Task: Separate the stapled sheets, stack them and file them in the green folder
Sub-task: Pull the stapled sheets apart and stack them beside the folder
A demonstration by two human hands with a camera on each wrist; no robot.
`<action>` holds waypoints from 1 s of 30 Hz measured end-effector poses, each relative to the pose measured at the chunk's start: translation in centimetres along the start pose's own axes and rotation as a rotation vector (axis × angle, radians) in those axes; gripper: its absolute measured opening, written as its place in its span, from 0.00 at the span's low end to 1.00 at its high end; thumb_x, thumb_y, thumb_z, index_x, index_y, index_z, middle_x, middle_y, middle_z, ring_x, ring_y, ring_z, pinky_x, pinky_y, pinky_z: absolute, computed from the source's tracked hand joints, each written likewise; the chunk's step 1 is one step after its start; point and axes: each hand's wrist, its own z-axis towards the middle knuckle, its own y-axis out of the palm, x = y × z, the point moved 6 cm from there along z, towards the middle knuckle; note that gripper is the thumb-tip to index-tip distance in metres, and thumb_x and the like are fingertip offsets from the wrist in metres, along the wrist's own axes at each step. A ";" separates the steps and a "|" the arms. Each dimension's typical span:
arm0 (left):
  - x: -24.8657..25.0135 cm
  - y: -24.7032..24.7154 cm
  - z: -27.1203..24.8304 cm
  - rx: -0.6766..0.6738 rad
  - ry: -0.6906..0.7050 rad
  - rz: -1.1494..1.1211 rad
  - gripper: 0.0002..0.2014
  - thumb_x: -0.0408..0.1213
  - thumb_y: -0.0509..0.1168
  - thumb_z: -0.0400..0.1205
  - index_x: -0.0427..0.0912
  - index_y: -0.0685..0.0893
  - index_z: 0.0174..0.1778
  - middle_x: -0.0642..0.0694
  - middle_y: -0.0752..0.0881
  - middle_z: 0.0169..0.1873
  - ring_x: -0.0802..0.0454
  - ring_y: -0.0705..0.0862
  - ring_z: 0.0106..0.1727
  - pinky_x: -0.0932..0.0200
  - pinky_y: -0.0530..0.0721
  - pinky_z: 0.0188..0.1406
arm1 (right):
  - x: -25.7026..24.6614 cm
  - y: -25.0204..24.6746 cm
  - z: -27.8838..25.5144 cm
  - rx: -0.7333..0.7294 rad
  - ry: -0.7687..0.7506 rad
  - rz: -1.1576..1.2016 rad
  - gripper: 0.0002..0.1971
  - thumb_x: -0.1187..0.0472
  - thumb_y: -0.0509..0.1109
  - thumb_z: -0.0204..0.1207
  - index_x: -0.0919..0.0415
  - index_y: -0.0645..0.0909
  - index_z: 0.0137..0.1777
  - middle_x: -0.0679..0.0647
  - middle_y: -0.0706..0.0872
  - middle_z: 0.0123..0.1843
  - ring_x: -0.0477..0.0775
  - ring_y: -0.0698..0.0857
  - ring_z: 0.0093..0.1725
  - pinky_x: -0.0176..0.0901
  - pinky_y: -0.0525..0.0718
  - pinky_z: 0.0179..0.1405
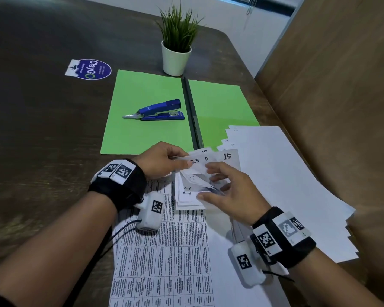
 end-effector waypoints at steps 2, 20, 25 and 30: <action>0.1 0.1 -0.1 -0.016 0.006 -0.008 0.05 0.39 0.76 0.79 0.47 0.93 0.49 0.48 0.94 0.45 0.48 0.92 0.48 0.45 0.89 0.61 | 0.0 0.0 0.0 0.007 -0.001 -0.003 0.33 0.46 0.84 0.66 0.45 0.79 0.72 0.36 0.82 0.66 0.36 0.82 0.61 0.42 0.85 0.57; 0.1 -0.1 0.0 -0.002 -0.007 -0.004 0.03 0.34 0.75 0.79 0.47 0.92 0.45 0.48 0.94 0.44 0.54 0.89 0.43 0.54 0.86 0.54 | -0.2 0.7 0.1 0.009 -0.077 -0.012 0.11 0.53 0.80 0.73 0.52 0.92 0.54 0.40 0.87 0.59 0.39 0.83 0.62 0.48 0.86 0.59; 0.6 -0.1 -0.3 0.007 -0.016 -0.043 0.08 0.47 0.71 0.82 0.49 0.93 0.42 0.46 0.94 0.45 0.56 0.86 0.40 0.63 0.81 0.43 | 0.1 0.0 0.5 0.127 -0.082 -0.012 0.08 0.56 0.73 0.80 0.56 0.91 0.42 0.42 0.86 0.43 0.35 0.83 0.42 0.34 0.77 0.41; 0.8 0.0 -0.5 0.005 -0.037 -0.042 0.12 0.47 0.67 0.85 0.48 0.93 0.44 0.46 0.94 0.46 0.56 0.87 0.42 0.67 0.79 0.40 | 1.0 -0.1 1.0 0.184 -0.020 -0.068 0.13 0.55 0.73 0.80 0.53 0.85 0.33 0.48 0.82 0.35 0.47 0.79 0.33 0.44 0.78 0.36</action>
